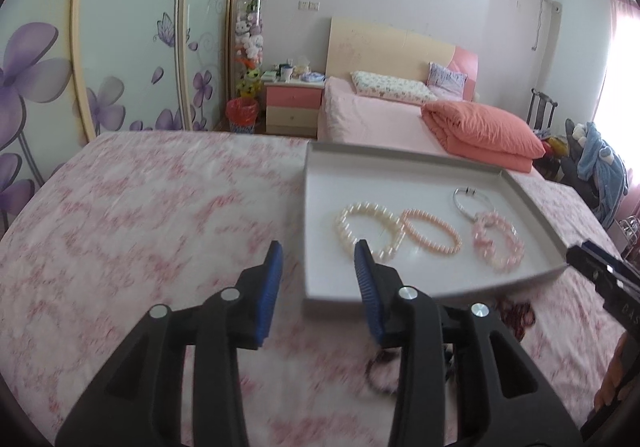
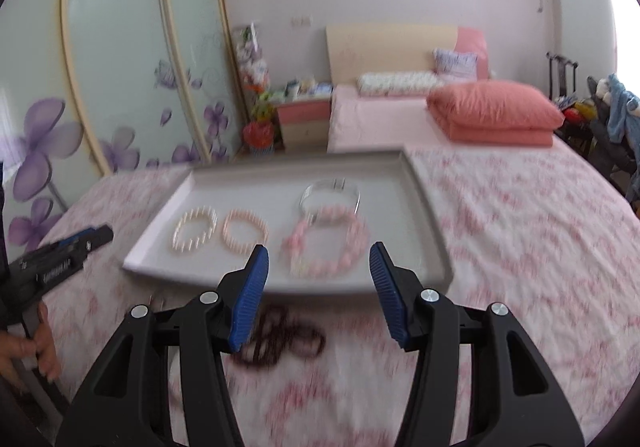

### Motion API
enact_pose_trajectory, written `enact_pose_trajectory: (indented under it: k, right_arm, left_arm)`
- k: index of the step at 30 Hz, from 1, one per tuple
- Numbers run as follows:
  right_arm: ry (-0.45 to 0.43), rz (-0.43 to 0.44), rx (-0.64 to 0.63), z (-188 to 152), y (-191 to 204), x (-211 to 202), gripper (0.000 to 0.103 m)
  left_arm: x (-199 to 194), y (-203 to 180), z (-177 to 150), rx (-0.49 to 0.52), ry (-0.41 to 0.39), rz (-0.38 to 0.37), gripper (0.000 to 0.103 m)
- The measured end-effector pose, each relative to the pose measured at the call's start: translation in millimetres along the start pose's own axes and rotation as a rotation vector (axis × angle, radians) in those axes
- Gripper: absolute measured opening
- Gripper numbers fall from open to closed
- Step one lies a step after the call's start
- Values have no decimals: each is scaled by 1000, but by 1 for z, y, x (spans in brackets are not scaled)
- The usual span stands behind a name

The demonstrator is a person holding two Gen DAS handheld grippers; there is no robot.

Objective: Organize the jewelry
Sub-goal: 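Move the right tool to the silver cuff while the left tool moves toward the black beaded bracelet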

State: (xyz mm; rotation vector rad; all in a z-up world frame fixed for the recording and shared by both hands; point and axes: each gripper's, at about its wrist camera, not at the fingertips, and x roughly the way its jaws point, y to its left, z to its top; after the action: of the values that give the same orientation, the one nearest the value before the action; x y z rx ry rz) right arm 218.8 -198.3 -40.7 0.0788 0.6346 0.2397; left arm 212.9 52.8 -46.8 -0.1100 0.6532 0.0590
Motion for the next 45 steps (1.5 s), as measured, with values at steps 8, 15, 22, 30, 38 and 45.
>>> enact_pose_trajectory:
  k: [8,15,22,30,38,45]
  right_arm:
    - [161,133,-36,-42,39,-9,52]
    - [211,220,-181,-60,90,-5,36]
    - [275,179,-217,-68,101,8,22]
    - [279,144,-280,-76,85,-4,9]
    - [262,75,-179,-70,20,-19,9]
    - [250,36,-54,-71,-2,-39,51]
  left_arm:
    - [-13,23,-15,-47,20,28,41]
    - [-33,42,-11,-92,-25,54,45]
    - [-38,57,-11,-125,-20,74,45]
    - [-36,51,-12,-120,-18,60,45]
    - [-28,44,-11,-115,-4,46,45]
    - [-26,40,-12,-110,-1,33,45]
